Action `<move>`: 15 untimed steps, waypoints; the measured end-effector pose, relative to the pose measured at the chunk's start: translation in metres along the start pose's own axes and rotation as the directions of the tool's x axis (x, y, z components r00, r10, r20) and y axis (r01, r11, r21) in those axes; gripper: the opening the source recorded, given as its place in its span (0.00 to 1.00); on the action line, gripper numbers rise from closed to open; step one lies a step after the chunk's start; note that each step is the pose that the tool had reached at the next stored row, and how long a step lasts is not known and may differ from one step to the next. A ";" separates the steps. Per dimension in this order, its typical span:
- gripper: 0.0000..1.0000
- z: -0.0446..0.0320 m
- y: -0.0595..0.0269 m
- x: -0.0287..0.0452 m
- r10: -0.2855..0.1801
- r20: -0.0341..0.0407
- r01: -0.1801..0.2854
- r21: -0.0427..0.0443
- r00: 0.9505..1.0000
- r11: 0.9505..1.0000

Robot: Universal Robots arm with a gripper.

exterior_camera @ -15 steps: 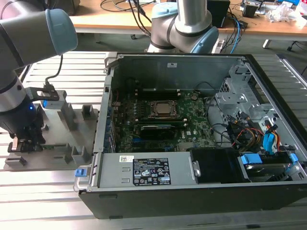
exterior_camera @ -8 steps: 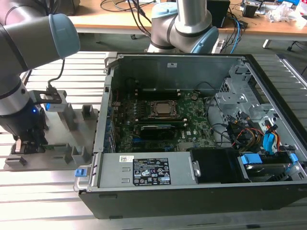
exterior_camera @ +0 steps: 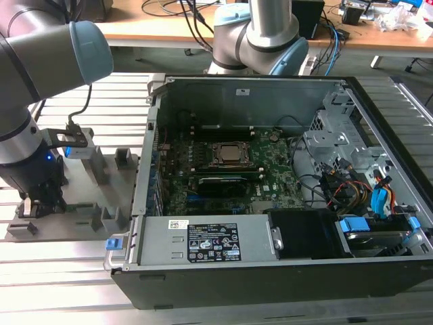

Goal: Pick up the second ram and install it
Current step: 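Pick up the second ram and move it above second insertion slot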

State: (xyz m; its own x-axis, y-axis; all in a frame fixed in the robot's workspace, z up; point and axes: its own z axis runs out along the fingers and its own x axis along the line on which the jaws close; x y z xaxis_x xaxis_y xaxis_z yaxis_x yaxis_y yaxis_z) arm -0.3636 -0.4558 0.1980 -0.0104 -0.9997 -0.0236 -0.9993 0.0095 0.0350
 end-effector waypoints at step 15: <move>0.14 -0.0041 0.0001 -0.0001 0.002 -0.001 -0.002 0.000 1.000 1.000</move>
State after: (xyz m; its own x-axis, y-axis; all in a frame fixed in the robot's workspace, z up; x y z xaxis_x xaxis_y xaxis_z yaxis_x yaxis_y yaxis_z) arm -0.3635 -0.4557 0.2021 -0.0125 -0.9997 -0.0222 -0.9993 0.0117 0.0349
